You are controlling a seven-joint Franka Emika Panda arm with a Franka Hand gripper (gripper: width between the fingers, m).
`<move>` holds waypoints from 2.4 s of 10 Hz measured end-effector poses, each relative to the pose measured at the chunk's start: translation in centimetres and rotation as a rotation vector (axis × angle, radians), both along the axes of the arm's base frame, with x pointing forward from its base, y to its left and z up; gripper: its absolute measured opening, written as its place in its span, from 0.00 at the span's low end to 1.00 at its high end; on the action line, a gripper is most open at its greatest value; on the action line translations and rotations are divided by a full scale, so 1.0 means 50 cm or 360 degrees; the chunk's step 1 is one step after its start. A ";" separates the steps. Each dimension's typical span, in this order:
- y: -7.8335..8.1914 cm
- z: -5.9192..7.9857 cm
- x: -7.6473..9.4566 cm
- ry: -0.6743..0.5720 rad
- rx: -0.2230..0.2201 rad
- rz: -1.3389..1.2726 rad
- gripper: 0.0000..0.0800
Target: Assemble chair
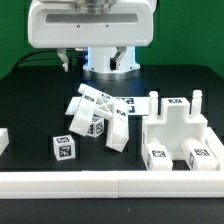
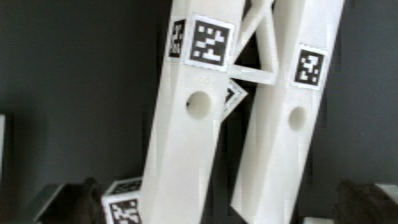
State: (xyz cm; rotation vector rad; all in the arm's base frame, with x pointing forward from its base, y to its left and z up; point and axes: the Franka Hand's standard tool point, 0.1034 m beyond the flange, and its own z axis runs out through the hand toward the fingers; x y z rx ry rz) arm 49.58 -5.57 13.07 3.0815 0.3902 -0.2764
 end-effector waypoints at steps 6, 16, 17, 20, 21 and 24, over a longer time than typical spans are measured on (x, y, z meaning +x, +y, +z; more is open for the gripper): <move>0.013 -0.094 -0.056 -0.0057 -0.0108 -0.0101 0.81; -0.027 -0.136 -0.026 -0.0223 -0.0145 -0.0271 0.81; -0.027 -0.137 -0.026 -0.0222 -0.0145 -0.0267 0.81; -0.031 -0.169 -0.040 -0.0243 -0.0145 -0.0241 0.81; -0.026 -0.176 -0.046 -0.0267 -0.0141 -0.0224 0.81; -0.033 -0.190 -0.052 -0.0253 -0.0131 -0.0217 0.81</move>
Offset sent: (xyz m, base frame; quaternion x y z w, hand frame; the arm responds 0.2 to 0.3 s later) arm -0.0284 -0.0100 -0.0488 -0.1419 -0.0136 0.1261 0.9817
